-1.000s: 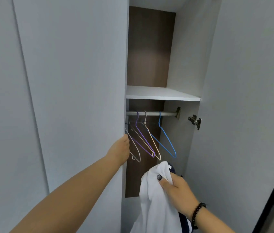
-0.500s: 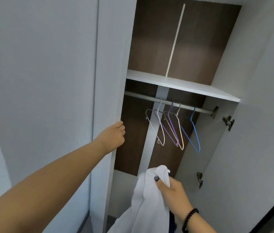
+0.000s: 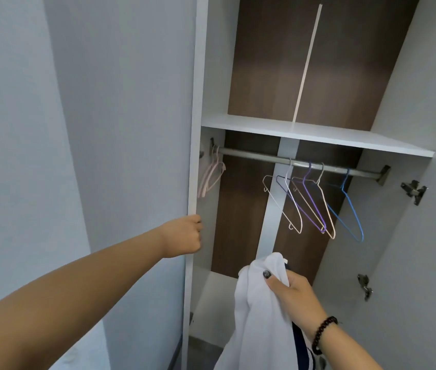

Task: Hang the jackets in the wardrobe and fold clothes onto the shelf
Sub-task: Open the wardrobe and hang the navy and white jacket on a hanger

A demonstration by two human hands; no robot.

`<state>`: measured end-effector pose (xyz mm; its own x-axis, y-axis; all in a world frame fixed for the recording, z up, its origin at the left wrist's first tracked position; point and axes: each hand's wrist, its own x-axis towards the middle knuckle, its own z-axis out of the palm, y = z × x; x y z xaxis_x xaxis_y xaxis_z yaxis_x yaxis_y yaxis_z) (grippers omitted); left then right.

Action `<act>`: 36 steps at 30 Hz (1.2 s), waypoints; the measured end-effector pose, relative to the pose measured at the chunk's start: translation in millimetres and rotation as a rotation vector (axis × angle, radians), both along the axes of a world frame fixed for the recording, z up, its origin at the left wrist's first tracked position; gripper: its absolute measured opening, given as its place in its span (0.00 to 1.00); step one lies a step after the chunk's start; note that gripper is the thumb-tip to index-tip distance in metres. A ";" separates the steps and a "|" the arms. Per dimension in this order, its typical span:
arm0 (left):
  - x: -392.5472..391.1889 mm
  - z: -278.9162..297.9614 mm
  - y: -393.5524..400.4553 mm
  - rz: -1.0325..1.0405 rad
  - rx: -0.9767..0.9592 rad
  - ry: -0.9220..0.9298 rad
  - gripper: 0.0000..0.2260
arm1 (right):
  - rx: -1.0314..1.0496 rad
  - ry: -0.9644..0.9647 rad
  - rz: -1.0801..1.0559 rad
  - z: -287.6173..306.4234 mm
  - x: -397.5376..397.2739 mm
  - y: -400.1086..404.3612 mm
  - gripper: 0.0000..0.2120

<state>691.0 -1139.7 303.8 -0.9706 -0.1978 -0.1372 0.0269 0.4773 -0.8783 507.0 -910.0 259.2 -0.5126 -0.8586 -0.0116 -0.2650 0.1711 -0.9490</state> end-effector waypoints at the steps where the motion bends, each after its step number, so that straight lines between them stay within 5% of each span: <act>1: 7.0 3.8 -3.2 0.003 -0.011 -0.005 0.05 | 0.003 0.000 -0.001 -2.1 7.2 -4.4 0.17; 13: 75.4 26.0 -46.5 0.006 -0.035 0.091 0.11 | -0.009 -0.148 -0.207 -28.4 68.9 -27.1 0.14; 21: 76.4 24.4 -47.7 0.151 0.213 0.055 0.17 | -0.027 -0.093 -0.158 -18.2 101.1 -31.0 0.09; 28: 44.7 2.3 29.4 0.273 1.718 0.639 0.31 | -0.157 0.018 0.059 7.1 112.9 -24.0 0.07; 31: 18.6 -4.0 50.8 0.492 2.141 0.589 0.36 | -0.202 0.024 0.071 12.3 109.7 -18.8 0.09; 36: -15.2 -31.4 61.2 0.502 2.659 0.487 0.15 | -0.219 0.105 -0.041 21.8 81.5 4.2 0.08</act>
